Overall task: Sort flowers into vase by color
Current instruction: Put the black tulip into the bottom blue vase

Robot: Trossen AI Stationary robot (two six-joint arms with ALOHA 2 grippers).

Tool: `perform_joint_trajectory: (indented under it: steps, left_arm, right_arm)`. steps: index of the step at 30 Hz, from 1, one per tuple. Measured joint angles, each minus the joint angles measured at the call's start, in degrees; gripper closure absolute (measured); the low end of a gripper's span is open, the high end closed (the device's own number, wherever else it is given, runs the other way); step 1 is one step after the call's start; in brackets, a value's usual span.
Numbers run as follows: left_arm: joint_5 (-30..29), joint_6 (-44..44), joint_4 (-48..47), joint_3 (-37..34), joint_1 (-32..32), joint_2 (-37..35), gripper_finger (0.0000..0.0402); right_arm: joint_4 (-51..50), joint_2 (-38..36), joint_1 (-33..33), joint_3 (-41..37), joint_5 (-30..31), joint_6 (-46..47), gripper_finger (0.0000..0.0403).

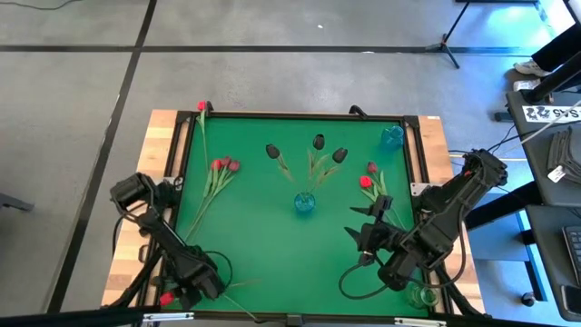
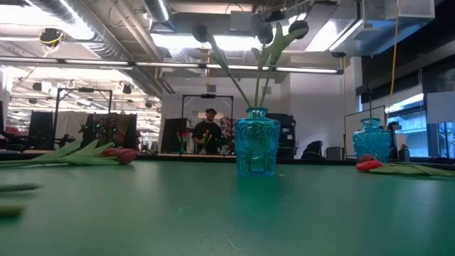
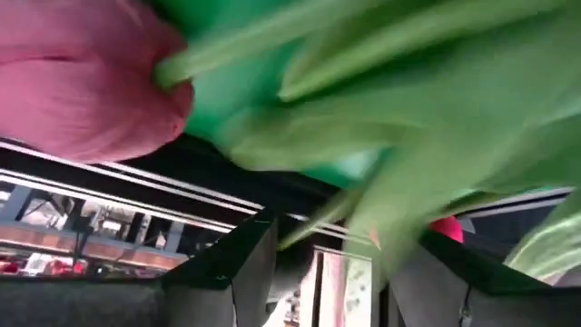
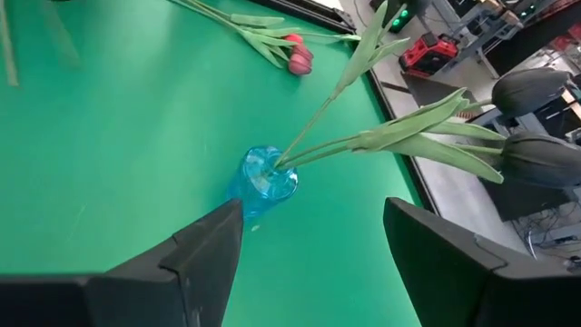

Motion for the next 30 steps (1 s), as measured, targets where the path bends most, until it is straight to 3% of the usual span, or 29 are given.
perform_joint_trajectory:
  steps: [9,15,21,25,30]
  left_arm:
    - [-9.7,2.7,-6.5,2.1,1.2,-0.2,0.0214]
    - [0.2,3.7,-4.8,2.1,0.6,0.2,0.0235]
    - [-1.3,4.6,-5.7,2.1,-0.8,2.4,0.0323]
    - [-5.2,4.6,-6.9,2.6,-0.2,2.4,0.0387]
    - [-17.3,5.9,-17.8,10.7,1.9,1.9,0.0392]
  right_arm:
    - [0.0,0.0,-0.1,0.0,0.7,0.0,0.0134]
    - [0.0,0.0,-0.1,0.0,0.1,1.4,0.0134]
    - [0.0,0.0,-0.1,0.0,-0.4,1.7,0.0134]
    - [-0.3,0.0,0.0,0.0,-0.9,1.6,0.0134]
    - [-1.3,0.0,-0.1,0.0,-0.9,1.2,0.0134]
